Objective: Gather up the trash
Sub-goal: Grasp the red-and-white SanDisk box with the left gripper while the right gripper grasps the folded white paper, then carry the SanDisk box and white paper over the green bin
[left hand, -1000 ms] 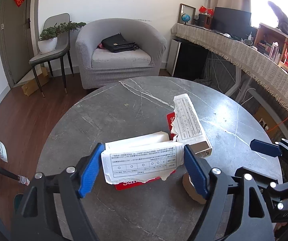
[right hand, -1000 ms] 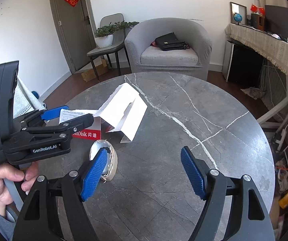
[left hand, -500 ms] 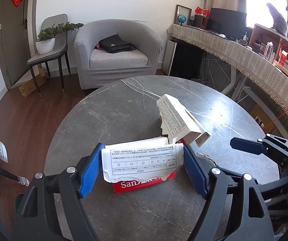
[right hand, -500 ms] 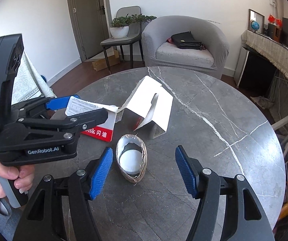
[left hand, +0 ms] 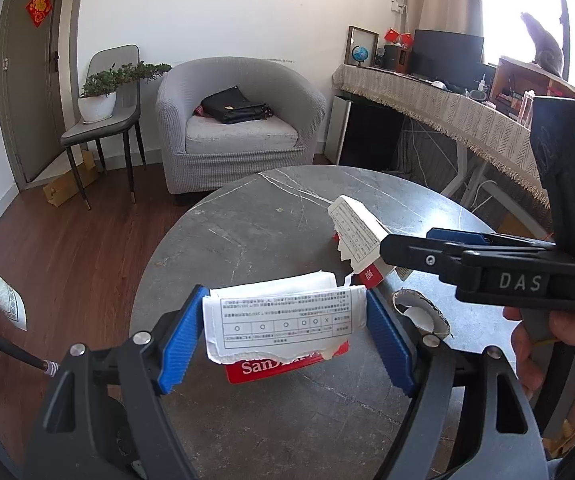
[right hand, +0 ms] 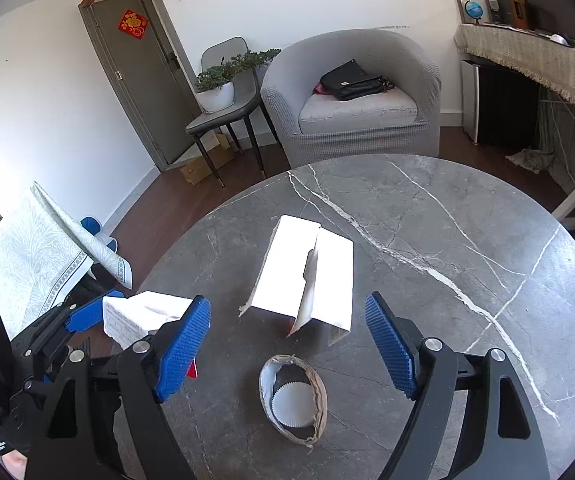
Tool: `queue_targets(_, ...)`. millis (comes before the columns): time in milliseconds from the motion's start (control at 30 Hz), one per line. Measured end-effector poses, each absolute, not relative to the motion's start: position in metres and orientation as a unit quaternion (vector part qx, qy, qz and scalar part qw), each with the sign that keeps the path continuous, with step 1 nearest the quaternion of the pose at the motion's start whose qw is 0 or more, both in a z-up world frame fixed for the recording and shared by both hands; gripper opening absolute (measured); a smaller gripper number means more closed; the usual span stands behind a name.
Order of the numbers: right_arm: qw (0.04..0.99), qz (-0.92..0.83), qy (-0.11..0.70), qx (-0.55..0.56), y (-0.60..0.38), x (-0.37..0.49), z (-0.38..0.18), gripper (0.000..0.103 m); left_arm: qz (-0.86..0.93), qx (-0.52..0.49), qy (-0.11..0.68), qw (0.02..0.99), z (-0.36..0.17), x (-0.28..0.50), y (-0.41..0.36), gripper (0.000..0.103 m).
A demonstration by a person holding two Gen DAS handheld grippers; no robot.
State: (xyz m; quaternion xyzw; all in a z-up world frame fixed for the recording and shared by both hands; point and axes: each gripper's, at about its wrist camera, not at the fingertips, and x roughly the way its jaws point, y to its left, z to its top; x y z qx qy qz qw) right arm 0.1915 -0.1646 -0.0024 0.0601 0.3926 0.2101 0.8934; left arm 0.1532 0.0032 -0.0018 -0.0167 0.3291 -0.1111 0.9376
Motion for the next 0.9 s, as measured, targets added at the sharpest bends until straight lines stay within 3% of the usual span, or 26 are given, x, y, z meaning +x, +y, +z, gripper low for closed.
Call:
queue_targets(500,0.885,0.167,0.421,0.109,-0.150,0.219,-0.026,0.083,-0.097,-0.032,0.326,0.940,0.002,0.133,0.043,0.080)
queue_targets(533,0.886,0.166,0.420,0.106,-0.148,0.219,-0.025,0.079,-0.096,-0.031,0.326,0.940,0.002,0.131,0.045,0.080)
queue_targets(567,0.887,0.165,0.420,0.100,-0.147,0.219,-0.025,0.067,-0.095,-0.030,0.326,0.940,0.002,0.130,0.048,0.080)
queue_targets(600,0.888,0.166,0.420,0.091,-0.145,0.219,-0.025,0.062,-0.094,-0.029,0.327,0.940,0.001,0.129,0.052,0.080)
queue_targets(700,0.891,0.166,0.415,0.078,-0.140,0.217,-0.024,0.053,-0.088,-0.026,0.327,0.941,0.001,0.124,0.063,0.080)
queue_targets(900,0.904,0.155,0.395,0.056,-0.129,0.213,-0.017,0.046,-0.072,-0.033,0.328,0.941,0.000,0.112,0.089,0.080)
